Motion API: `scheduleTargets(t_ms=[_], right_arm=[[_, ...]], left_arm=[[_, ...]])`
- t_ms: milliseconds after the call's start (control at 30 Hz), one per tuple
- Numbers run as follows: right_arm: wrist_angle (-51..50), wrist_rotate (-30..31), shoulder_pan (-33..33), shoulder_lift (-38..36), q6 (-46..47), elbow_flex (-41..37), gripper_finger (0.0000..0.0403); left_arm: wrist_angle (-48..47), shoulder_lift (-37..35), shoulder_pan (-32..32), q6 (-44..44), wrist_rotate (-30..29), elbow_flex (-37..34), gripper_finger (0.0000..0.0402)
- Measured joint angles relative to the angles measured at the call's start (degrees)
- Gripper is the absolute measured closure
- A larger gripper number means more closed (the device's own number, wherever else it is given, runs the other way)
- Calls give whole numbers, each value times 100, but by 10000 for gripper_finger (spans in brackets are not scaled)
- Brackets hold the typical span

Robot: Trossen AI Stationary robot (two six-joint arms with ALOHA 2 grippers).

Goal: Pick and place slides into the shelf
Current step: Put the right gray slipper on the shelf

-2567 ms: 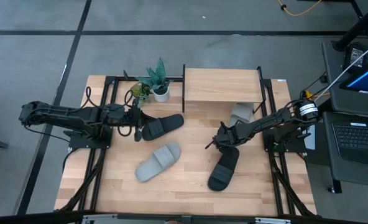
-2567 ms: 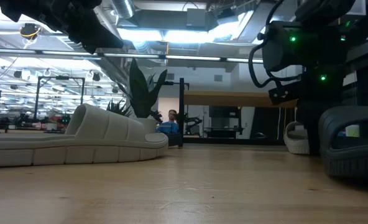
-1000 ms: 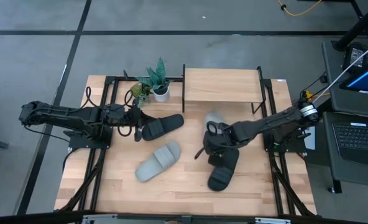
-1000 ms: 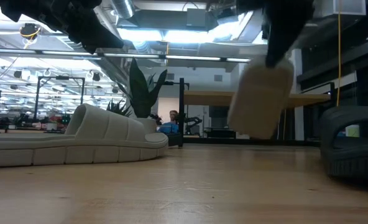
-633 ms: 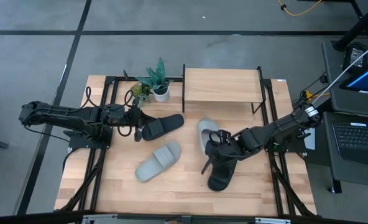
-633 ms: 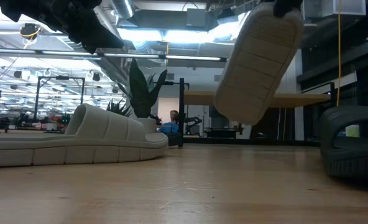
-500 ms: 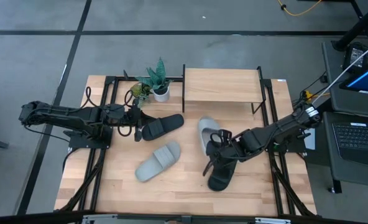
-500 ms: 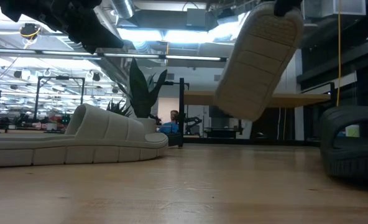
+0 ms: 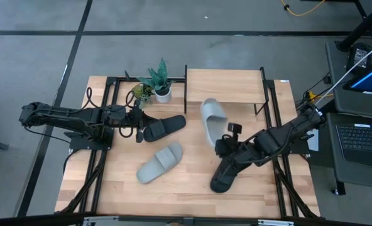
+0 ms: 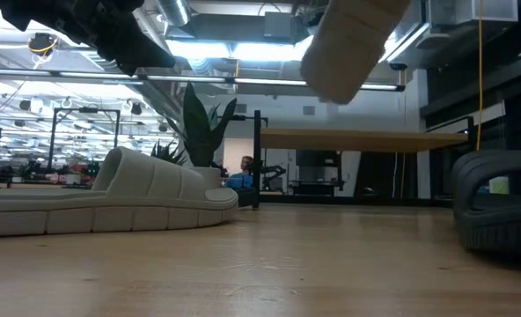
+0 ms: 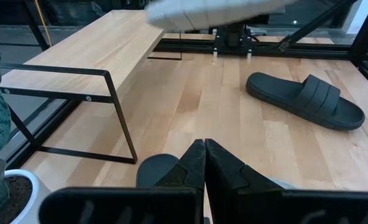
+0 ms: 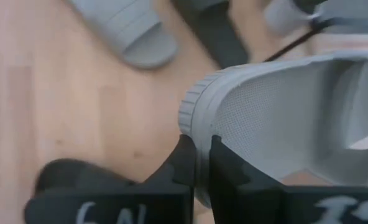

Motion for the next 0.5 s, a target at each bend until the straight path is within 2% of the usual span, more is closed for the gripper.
scheduleTargets(t_ms=[333,500], right_arm=[[-445,1239,-58,2,-291,164,381],[-506,1290,-240,2,-636,164,381]], left_arm=[[3,0,-1,0,0,1,401],[3,0,-1,0,0,0,401]])
